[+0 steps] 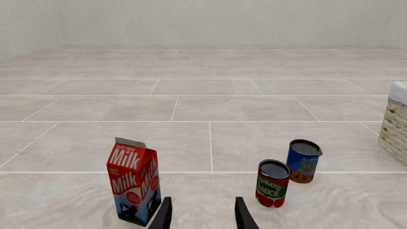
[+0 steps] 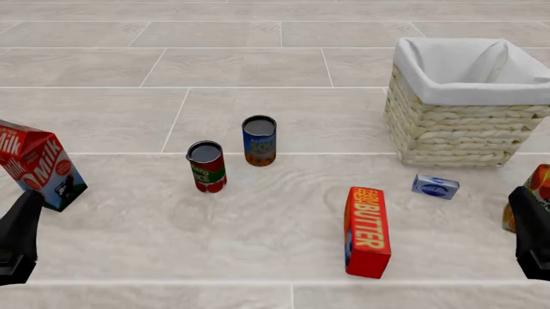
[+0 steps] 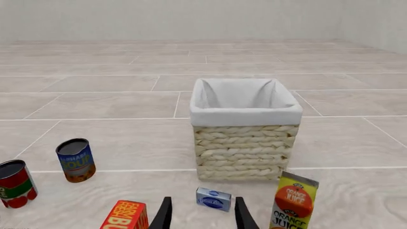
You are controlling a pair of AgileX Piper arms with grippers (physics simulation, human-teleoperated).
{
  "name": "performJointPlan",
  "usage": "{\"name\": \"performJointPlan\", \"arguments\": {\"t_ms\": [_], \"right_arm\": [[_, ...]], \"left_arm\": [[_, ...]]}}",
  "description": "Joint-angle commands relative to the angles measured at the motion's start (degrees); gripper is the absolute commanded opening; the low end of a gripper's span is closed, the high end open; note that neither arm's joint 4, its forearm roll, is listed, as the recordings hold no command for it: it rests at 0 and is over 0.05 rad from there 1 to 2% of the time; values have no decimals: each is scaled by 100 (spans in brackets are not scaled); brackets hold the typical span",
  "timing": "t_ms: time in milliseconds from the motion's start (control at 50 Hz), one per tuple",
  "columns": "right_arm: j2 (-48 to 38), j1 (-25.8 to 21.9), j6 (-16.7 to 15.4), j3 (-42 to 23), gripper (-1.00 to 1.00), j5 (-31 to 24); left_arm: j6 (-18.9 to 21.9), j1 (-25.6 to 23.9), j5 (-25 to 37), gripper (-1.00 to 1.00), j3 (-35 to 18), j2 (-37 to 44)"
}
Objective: Pick the cream cheese and place it in the basket.
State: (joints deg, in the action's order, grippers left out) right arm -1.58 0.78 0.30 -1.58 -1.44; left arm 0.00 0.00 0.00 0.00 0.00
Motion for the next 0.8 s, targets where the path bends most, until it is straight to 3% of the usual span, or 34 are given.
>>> {"name": "performJointPlan", "arguments": {"t_ms": [20,120,140,340,420,460,500,640,680,800], "right_arm": [[138,-105,-93,76,100,114],[147,-95,-133,26,100,87],[123,2,-220,-377,100,-266],[-43,87,-374,-986,100,-807],[-599,57,-447,-1382,100,-954],[-850,113,-240,-1507,100,-954],[-996,40,-282,-1573,100,-972],[-1908,168,-1025,-2048,100,-1076],[-2290,147,-1610,-2136,100,-1178],[-2539,257,-1809,-2327,100,-1385]], "left_arm": [[0,0,0,100,0,0],[0,0,0,100,0,0],[0,0,0,100,0,0],[0,0,0,100,0,0],[0,0,0,100,0,0],[0,0,0,100,0,0],[0,0,0,100,0,0],[0,0,0,100,0,0],[0,0,0,100,0,0],[0,0,0,100,0,0]]}}
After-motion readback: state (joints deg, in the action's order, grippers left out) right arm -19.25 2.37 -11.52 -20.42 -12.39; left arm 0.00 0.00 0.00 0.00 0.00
